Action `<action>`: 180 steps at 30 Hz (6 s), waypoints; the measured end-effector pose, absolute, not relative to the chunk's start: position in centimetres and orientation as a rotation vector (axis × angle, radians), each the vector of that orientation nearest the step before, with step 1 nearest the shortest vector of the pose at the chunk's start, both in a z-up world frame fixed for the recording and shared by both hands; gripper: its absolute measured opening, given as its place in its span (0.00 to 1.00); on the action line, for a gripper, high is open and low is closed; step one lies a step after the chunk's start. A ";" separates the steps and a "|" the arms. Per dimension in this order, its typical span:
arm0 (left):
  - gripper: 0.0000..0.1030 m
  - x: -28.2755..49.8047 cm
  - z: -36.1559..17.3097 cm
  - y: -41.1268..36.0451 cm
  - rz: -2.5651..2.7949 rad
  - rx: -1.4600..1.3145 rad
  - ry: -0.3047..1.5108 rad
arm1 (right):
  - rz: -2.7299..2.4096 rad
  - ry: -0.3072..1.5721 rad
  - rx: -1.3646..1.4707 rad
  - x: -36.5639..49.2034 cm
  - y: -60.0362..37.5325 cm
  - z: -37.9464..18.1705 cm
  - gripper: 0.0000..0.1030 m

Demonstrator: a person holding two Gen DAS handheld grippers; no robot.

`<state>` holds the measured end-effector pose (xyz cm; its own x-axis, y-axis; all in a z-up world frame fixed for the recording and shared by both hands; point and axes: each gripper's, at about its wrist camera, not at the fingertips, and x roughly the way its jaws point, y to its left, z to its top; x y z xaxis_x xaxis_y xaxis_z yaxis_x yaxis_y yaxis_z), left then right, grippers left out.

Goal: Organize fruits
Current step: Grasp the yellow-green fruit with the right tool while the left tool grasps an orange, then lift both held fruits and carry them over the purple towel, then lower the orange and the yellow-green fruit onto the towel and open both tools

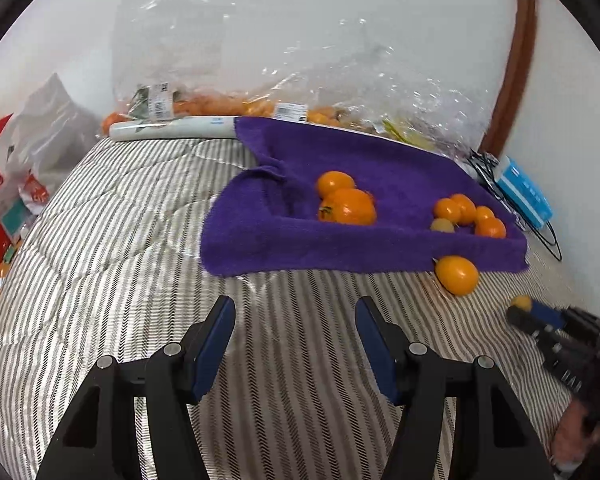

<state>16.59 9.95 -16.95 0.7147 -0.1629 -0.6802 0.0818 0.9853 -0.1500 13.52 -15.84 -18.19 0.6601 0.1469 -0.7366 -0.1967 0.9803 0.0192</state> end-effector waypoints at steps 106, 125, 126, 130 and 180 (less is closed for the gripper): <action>0.31 22.9 -9.5 5.5 -0.115 -0.221 0.674 | 0.256 0.625 0.159 21.0 -20.7 -8.4 0.26; 0.31 29.0 -13.5 6.2 -0.107 -0.274 0.709 | 0.315 0.690 0.204 26.8 -19.2 -13.1 0.26; 0.31 29.1 -13.8 6.4 -0.108 -0.280 0.709 | 0.312 0.689 0.203 26.9 -19.2 -13.2 0.26; 0.31 29.2 -14.6 7.1 -0.098 -0.299 0.710 | 0.306 0.672 0.205 27.0 -19.2 -13.3 0.26; 0.30 30.2 -17.2 6.3 -0.169 -0.311 0.758 | 0.270 0.709 0.112 28.4 -16.6 -16.9 0.27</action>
